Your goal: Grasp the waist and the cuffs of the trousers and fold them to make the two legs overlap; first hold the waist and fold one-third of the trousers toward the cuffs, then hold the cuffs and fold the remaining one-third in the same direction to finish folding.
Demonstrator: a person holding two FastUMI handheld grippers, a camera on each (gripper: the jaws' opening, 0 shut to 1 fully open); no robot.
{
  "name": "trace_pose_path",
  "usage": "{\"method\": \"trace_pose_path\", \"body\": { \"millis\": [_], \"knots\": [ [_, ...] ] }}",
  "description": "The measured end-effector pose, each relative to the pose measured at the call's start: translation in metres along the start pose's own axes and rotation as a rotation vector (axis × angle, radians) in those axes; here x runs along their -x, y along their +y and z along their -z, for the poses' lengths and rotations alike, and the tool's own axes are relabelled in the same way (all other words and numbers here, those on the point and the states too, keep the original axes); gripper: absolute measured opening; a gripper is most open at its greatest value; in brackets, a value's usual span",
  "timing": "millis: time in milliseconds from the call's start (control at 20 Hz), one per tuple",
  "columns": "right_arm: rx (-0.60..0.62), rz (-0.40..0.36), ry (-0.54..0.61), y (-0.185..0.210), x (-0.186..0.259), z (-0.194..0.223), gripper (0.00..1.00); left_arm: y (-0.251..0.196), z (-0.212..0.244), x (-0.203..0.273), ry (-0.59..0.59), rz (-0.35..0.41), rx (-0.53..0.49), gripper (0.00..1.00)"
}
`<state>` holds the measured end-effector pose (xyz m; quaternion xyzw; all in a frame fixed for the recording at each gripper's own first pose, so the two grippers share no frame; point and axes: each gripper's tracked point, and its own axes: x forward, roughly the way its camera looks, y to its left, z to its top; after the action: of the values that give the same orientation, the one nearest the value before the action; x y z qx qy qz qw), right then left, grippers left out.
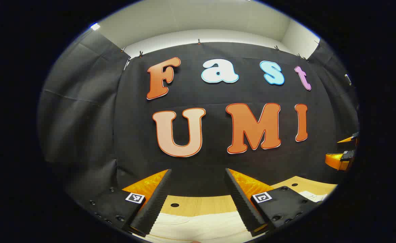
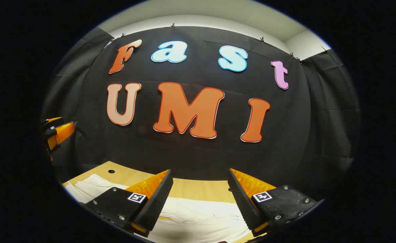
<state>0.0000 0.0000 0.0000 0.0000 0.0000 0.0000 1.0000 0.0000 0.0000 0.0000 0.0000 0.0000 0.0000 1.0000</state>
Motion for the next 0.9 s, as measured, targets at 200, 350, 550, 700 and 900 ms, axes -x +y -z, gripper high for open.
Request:
{"method": "trace_pose_path", "body": {
  "millis": [200,350,550,700,900],
  "knots": [
    [0.034,-0.005,-0.007,-0.006,-0.002,0.003,0.99,-0.002,0.001,-0.004,-0.004,-0.009,-0.006,0.99],
    [0.033,-0.014,0.003,-0.009,-0.007,0.007,0.99,0.006,0.005,-0.005,0.008,-0.035,-0.010,1.00],
    [0.006,-0.016,0.024,-0.012,-0.012,0.011,0.99,0.021,0.013,-0.002,0.042,-0.086,-0.007,1.00],
    [-0.003,-0.016,0.025,-0.012,-0.017,0.010,0.99,0.026,0.013,-0.001,0.045,-0.097,-0.009,1.00],
    [-0.010,-0.022,0.053,-0.005,-0.019,0.021,0.99,0.019,0.015,-0.003,0.056,-0.072,-0.004,1.00]
  ]
}}
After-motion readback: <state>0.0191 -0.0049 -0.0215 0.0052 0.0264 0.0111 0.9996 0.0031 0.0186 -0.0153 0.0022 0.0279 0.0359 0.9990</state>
